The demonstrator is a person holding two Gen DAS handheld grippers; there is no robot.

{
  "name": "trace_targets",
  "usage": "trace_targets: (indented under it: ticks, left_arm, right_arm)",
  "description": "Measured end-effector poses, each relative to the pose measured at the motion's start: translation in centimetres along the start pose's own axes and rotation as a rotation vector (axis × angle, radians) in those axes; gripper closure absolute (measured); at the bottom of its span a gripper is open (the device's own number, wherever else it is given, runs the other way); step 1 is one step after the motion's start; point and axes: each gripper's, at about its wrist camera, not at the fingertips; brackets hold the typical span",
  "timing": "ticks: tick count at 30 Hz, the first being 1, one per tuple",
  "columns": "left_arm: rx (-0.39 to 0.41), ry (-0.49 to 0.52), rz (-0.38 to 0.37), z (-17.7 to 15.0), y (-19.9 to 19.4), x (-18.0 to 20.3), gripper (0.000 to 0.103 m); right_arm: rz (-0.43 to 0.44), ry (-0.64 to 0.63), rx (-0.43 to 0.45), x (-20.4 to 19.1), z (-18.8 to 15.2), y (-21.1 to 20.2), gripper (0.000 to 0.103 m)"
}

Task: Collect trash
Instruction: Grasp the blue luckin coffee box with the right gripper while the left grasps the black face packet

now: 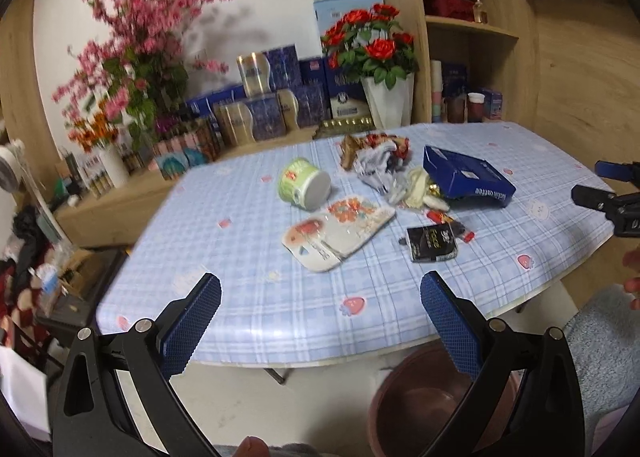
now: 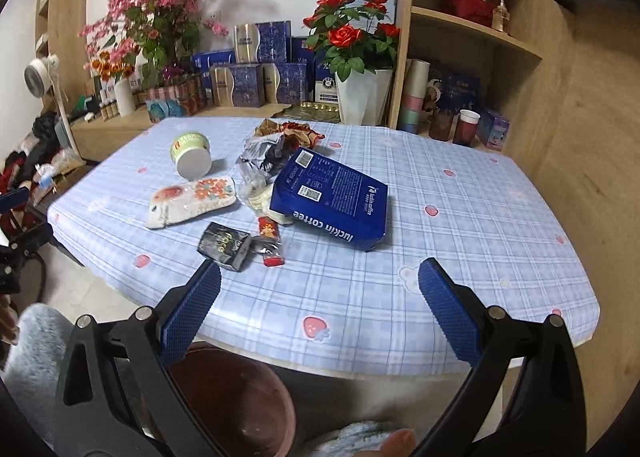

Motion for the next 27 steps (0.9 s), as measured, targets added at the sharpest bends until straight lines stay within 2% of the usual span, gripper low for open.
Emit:
trace_targets:
  ticks: [3, 7, 18, 23, 27]
  left_arm:
    - [-0.027, -0.017, 0.006, -0.2, 1.3, -0.5, 0.005]
    - [-0.047, -0.041, 0.036, -0.3, 2.7, -1.5, 0.005]
    - [-0.074, -0.100, 0.048, 1.1, 7.3, -4.0, 0.005]
    - [-0.094, -0.203, 0.015, 2.1, 9.6, -5.7, 0.005]
    - [-0.080, -0.220, 0.012, 3.2, 10.7, -5.9, 0.005]
  right_arm:
    - [-0.008, -0.067, -0.017, -0.5, 0.1, 1.8, 0.006]
    - [-0.107, -0.176, -0.024, -1.5, 0.4, 4.8, 0.006]
    - [-0.199, -0.404, 0.018, -4.4, 2.0, 13.3, 0.006]
    - [-0.251, -0.534, 0.058, -6.5, 2.4, 16.5, 0.006]
    - [-0.275, -0.607, 0.079, -7.2, 3.0, 17.8, 0.010]
Point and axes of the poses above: each gripper's, at about its wrist camera, not at the fingertips, and y roughly the way its jaws point, x to its right, z to its top, and after that the axes turned 12 degrees about -z, right-handed
